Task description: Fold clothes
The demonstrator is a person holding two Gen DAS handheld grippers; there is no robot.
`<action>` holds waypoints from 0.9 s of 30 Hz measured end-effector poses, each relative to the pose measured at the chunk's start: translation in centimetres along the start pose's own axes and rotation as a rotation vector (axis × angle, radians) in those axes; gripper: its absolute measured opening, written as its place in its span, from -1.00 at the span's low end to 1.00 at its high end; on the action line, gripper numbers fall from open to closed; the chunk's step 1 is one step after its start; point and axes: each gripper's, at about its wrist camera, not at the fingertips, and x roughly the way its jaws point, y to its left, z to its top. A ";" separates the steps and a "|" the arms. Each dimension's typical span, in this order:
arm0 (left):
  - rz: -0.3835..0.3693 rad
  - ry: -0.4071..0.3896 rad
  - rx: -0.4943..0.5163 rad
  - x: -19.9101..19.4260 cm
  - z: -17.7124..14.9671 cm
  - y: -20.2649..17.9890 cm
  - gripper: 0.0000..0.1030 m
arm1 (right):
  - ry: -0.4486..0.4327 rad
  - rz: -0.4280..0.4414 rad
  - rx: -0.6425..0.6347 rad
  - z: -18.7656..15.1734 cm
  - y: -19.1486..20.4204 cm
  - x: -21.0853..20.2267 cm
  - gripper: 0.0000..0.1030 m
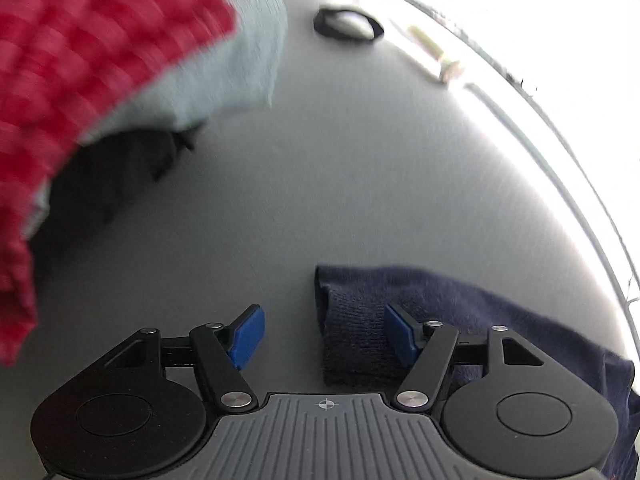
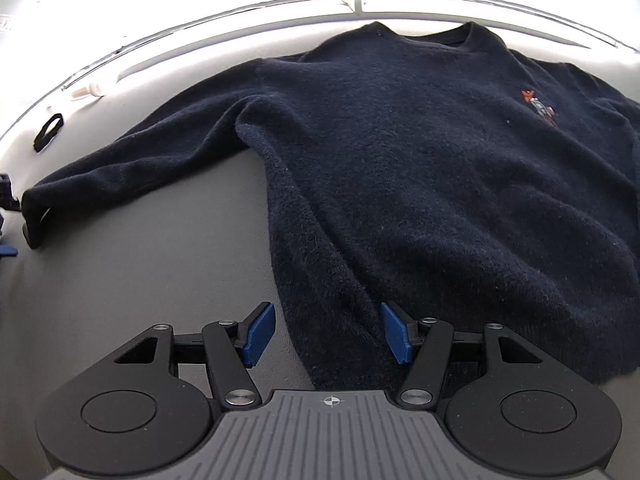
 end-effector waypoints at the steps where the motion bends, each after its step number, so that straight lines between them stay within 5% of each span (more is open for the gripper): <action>1: 0.005 0.003 0.023 0.1 -0.3 -0.5 0.54 | 0.004 -0.002 0.008 0.1 -0.1 0.2 0.23; 2: 0.011 0.005 0.043 0.1 -0.6 -0.9 0.49 | 0.008 -0.004 0.016 0.2 -0.1 0.3 0.23; 5: 0.046 0.020 0.099 0.6 -1.5 -2.3 -0.08 | 0.016 -0.006 0.023 0.4 -0.2 0.7 0.23; 6: 0.063 0.005 0.117 0.5 -1.8 -2.6 -0.56 | 0.016 -0.008 0.019 0.3 -0.2 0.7 0.23; 7: 0.068 0.002 0.136 0.5 -2.0 -2.9 -0.83 | 0.017 -0.009 0.010 0.3 -0.2 0.7 0.23; 17: 0.205 -0.195 0.327 -3.0 -2.2 -5.5 -0.96 | 0.006 -0.027 -0.027 -0.2 0.4 0.6 0.23; 21: 0.359 -0.320 0.480 -3.5 -2.0 -6.7 -0.96 | 0.001 -0.019 0.006 -0.1 0.1 0.6 0.23; 27: 0.298 -0.211 0.456 -3.5 -1.2 -5.3 -0.94 | -0.057 -0.006 0.104 0.4 -1.7 -1.2 0.23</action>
